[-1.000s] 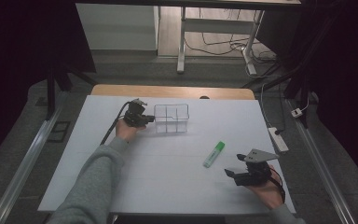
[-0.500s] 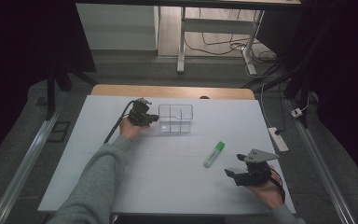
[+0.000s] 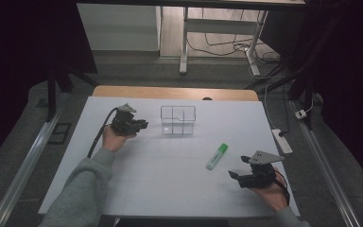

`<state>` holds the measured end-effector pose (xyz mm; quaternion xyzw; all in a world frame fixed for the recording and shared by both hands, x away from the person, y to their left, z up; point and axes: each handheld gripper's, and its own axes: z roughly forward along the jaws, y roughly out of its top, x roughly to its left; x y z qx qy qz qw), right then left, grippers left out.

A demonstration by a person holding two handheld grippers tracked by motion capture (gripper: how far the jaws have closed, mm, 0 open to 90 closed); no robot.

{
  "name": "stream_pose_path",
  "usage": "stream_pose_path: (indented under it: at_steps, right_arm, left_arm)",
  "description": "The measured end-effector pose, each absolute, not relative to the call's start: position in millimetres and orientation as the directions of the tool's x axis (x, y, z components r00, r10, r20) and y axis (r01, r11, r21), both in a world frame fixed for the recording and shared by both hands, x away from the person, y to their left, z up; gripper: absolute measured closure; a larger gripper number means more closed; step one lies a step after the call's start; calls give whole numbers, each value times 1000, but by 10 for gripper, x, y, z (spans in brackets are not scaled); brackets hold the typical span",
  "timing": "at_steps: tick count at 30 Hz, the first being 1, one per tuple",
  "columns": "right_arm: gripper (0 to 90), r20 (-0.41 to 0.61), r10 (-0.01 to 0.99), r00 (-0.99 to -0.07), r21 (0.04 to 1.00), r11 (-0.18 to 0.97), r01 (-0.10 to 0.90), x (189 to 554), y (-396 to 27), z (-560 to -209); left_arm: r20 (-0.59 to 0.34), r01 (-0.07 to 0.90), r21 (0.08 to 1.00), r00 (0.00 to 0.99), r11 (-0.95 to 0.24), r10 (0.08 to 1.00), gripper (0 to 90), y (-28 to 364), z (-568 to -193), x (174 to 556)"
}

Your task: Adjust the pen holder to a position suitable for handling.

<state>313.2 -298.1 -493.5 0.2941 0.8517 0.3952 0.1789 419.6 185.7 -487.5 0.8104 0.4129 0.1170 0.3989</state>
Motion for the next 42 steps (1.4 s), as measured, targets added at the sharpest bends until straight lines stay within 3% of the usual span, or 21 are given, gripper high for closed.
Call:
stream_pose_path:
  at_steps: [6,12,28,42]
  right_arm:
    - [209,-75,646,-760,779,513,360,3130,-2989,-4927]
    - [209,-76,649,-757,782,509,358,3133,-2996,-4923]
    - [211,-72,662,-746,787,497,366,3146,-3042,-4922]
    - [212,-72,663,-745,789,495,364,3148,-3045,-4928]
  left_arm:
    - [-102,552,745,649,-375,754,505,1924,-4804,3857]
    - [-103,544,754,651,-367,752,407,2021,-4813,3551]
    - [-55,532,744,652,-404,757,349,2176,-4966,2972]
    - [-71,550,738,640,-391,765,328,2230,-5028,2923]
